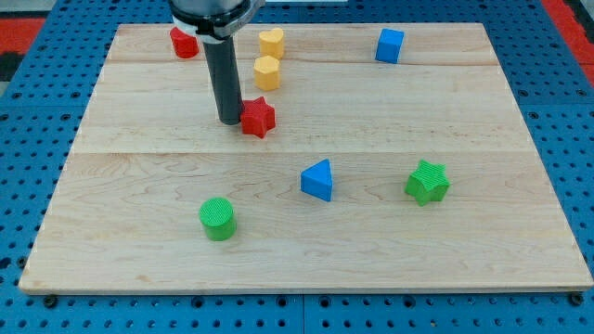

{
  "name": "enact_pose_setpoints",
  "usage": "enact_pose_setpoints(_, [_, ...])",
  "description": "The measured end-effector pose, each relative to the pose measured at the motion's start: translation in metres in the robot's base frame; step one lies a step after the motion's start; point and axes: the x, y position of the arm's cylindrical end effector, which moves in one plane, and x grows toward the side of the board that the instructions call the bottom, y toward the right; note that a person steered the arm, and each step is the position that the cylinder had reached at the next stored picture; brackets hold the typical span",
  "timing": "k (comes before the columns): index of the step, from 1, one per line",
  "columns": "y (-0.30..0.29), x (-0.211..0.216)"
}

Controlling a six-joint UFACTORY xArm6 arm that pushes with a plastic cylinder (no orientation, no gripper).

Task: Move the blue triangle and green star below the red star

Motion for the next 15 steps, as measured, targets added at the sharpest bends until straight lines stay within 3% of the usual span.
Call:
enact_pose_setpoints(2, [0.013, 0.02])
enact_pose_setpoints(4, [0.196, 0.06])
enact_pose_setpoints(5, [0.172, 0.121])
enact_pose_setpoints(7, [0.065, 0.112])
enact_pose_setpoints(10, [0.125, 0.111])
enact_pose_setpoints(12, [0.051, 0.102])
enact_pose_setpoints(13, [0.042, 0.108])
enact_pose_setpoints(15, [0.205, 0.152])
